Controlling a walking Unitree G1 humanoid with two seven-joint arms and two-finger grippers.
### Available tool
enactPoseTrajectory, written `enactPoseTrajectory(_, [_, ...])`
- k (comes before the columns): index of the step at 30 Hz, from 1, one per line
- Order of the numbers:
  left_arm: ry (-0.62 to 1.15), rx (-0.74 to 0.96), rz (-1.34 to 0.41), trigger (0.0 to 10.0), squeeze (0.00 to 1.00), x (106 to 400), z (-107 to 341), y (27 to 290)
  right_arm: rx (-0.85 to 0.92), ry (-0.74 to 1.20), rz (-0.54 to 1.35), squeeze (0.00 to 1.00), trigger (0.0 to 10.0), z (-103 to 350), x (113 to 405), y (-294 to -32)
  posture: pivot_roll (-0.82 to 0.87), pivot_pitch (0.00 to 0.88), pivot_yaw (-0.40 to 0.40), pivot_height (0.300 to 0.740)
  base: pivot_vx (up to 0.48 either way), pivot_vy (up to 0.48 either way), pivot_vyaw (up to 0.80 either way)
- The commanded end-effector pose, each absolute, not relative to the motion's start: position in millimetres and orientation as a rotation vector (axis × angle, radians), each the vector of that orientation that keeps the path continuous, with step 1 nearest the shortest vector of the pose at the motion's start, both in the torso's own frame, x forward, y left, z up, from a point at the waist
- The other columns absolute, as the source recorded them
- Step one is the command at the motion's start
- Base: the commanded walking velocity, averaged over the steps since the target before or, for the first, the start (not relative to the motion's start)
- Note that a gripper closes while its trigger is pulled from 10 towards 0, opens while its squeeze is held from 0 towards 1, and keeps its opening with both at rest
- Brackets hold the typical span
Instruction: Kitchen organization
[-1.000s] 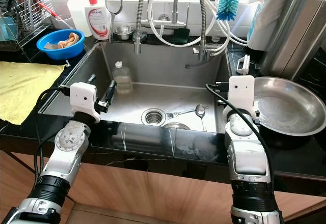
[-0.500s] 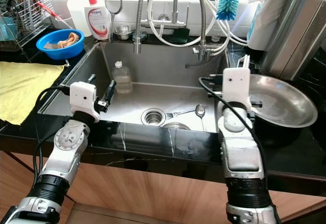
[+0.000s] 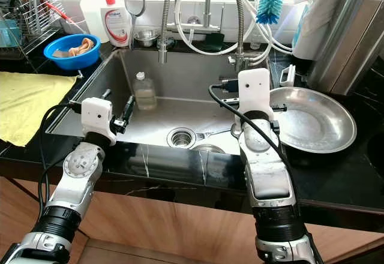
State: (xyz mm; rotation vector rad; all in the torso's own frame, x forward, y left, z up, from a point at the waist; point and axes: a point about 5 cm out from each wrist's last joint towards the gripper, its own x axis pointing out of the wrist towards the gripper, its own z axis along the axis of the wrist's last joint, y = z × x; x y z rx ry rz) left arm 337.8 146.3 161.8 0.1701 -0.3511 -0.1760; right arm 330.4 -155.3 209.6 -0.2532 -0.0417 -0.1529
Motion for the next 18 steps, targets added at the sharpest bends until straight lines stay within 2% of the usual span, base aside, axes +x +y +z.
enactPoseTrajectory(1, [-0.365, 0.182, -0.167, 10.0, 0.0, 339, 166, 150, -0.263, -0.101, -0.167, 0.0, 10.0, 223, 329, -154, -0.01, 0.0, 0.017, 0.72, 0.0, 0.0, 0.0])
enactPoseTrajectory(3, [-0.363, 0.184, -0.168, 10.0, 0.0, 340, 166, 150, -0.253, -0.101, -0.186, 0.0, 10.0, 225, 328, -159, -0.01, 0.0, 0.018, 0.72, 0.0, 0.0, 0.0])
enactPoseTrajectory(4, [-0.362, 0.184, -0.169, 10.0, 0.0, 340, 166, 149, -0.244, -0.097, -0.195, 0.05, 10.0, 225, 327, -161, -0.01, 0.0, 0.018, 0.72, 0.0, 0.0, 0.0])
enactPoseTrajectory(5, [-0.362, 0.184, -0.17, 10.0, 0.0, 340, 166, 149, -0.232, -0.091, -0.206, 0.65, 10.0, 225, 326, -164, -0.01, 0.0, 0.018, 0.72, 0.0, 0.0, 0.0])
enactPoseTrajectory(6, [-0.361, 0.183, -0.174, 10.0, 0.0, 340, 165, 149, -0.212, -0.08, -0.233, 1.0, 10.0, 223, 324, -170, -0.02, 0.0, 0.023, 0.72, 0.0, 0.0, 0.0])
enactPoseTrajectory(12, [-0.361, 0.183, -0.183, 10.0, 0.0, 340, 165, 146, -0.145, -0.052, -0.365, 1.0, 10.0, 217, 314, -196, -0.02, 0.0, 0.026, 0.72, 0.0, 0.0, 0.0])
enactPoseTrajectory(13, [-0.361, 0.183, -0.185, 10.0, 0.0, 340, 165, 146, -0.115, -0.058, -0.44, 1.0, 10.0, 217, 309, -208, -0.02, 0.0, 0.026, 0.72, 0.0, 0.0, 0.0])
enactPoseTrajectory(14, [-0.361, 0.185, -0.19, 10.0, 0.0, 340, 165, 146, -0.015, -0.062, -0.565, 1.0, 10.0, 214, 299, -230, -0.03, 0.0, 0.031, 0.72, 0.0, 0.0, 0.0])
enactPoseTrajectory(16, [-0.36, 0.188, -0.195, 10.0, 0.0, 341, 165, 146, 0.103, -0.058, -0.62, 1.0, 10.0, 208, 292, -241, -0.03, 0.0, 0.03, 0.72, 0.0, 0.0, 0.0])
enactPoseTrajectory(18, [-0.36, 0.188, -0.196, 10.0, 0.0, 341, 165, 146, 0.135, -0.059, -0.64, 1.0, 10.0, 207, 290, -243, -0.03, 0.0, 0.029, 0.72, 0.0, 0.0, 0.0])
